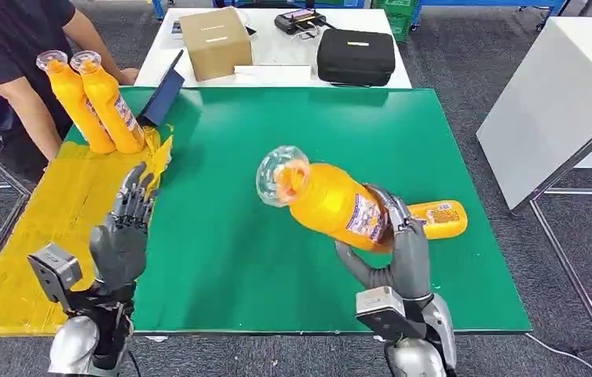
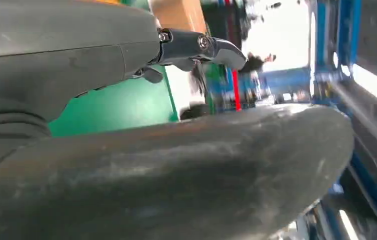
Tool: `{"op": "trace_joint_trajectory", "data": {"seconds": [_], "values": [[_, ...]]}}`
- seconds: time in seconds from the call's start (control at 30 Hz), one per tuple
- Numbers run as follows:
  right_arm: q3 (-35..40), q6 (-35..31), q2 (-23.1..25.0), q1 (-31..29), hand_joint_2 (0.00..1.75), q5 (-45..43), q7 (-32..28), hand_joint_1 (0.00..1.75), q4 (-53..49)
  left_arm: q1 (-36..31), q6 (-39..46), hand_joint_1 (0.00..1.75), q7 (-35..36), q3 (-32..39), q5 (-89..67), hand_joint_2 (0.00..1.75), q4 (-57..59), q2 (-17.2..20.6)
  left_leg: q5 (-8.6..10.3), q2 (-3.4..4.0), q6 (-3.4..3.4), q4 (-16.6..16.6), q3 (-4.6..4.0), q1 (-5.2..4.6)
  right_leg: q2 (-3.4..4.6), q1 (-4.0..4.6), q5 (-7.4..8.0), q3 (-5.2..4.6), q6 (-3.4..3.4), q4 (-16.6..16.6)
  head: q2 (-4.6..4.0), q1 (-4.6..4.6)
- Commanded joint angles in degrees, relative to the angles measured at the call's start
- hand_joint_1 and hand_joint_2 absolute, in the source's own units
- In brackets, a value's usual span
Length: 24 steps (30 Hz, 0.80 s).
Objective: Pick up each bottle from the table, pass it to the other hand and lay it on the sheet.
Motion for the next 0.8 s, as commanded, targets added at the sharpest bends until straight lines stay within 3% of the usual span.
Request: {"op": "trace_joint_trajectory", "data": {"seconds": [0.03,0.07,0.27,0.8], "values": [[4.07,-0.21,4.93,-5.78,1.75,-1.12,0.49,1.75,5.45,0.79,-1.85,0.0,0.37,-9.31,2.93,0.0,-1.53,0.13,-0.13,0.09,-0.08,0.01,0.18,0.05,0.23,0.04,-0.08,0.17,-0.08,-0.02,0.0,0.0],[4.56,-0.14,5.61,-6.5,1.75,-1.03,0.63,1.75,7.03,0.77,-2.05,0.0,0.36,-9.93,2.98,1.75,-1.64,0.04,-0.17,0.13,-0.11,0.04,0.22,0.08,0.3,0.06,-0.1,0.22,-0.1,-0.02,0.0,0.0],[5.17,-0.26,7.94,-10.33,1.75,-0.96,1.94,1.75,14.42,0.93,-3.55,0.0,-0.8,-11.34,5.14,1.75,-2.16,-0.5,-0.12,0.16,-0.09,0.0,0.19,0.09,0.3,0.08,-0.04,0.19,-0.07,-0.05,0.0,0.0],[4.78,0.45,9.19,-11.99,1.75,-1.82,2.91,1.75,18.05,1.12,-5.23,0.0,-0.91,-11.77,6.85,1.75,-2.21,-0.55,-0.15,0.07,-0.1,0.01,0.18,0.11,0.25,0.09,-0.1,0.21,-0.09,-0.06,0.0,0.02]]}}
